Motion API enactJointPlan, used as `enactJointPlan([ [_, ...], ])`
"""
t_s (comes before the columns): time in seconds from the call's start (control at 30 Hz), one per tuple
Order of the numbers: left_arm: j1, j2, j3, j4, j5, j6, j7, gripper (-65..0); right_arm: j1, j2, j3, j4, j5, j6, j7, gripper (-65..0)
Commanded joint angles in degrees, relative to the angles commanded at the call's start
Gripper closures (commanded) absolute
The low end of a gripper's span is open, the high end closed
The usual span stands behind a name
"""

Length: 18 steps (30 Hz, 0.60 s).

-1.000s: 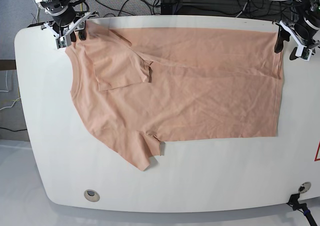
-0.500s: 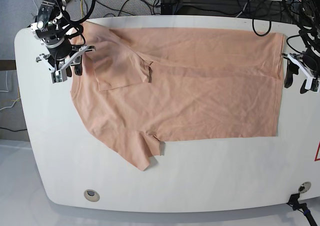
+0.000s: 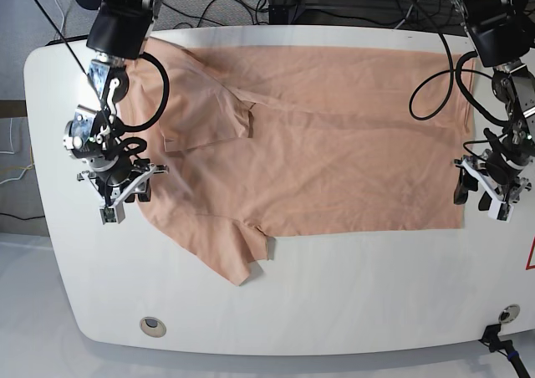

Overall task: Fold the T-shirt properly
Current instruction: 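Release the edge and move both grippers toward the shirt's hem corners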

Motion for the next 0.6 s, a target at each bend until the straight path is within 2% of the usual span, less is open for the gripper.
enactJointPlan([
  [0.1, -3.2, -0.2, 0.9, -4.1, 0.0, 0.0, 0.0, -53.6, 5.2, 2.2, -3.2, -9.8, -0.1, 0.09, 4.1, -21.1],
  [0.17, -5.2, -0.3, 0.9, -7.1, 0.0, 0.0, 0.0, -57.2, 8.0, 3.1, -4.6, -15.7, -0.1, 0.00, 6.5, -26.8],
  [0.3, -8.3, -1.1, 1.1, -13.5, 0.1, 0.0, -1.1, -57.1, 12.7, 4.3, -5.2, -25.2, -0.1, -0.09, 12.2, -38.1],
  [0.37, -9.6, -1.2, 1.1, -17.1, 0.2, 0.0, -4.1, -57.1, 15.0, 4.5, -5.2, -28.7, -0.1, 0.00, 13.0, -38.5],
  [0.43, -11.3, -2.2, 1.1, -21.3, 2.5, 0.0, -6.5, -57.1, 17.0, 4.6, -5.3, -31.7, -0.1, 0.18, 13.1, -38.6],
  [0.6, -14.2, -2.4, 1.1, -28.4, 4.4, 0.0, -10.1, -57.1, 19.4, 4.6, -5.4, -37.7, -0.1, 0.35, 15.7, -38.6],
])
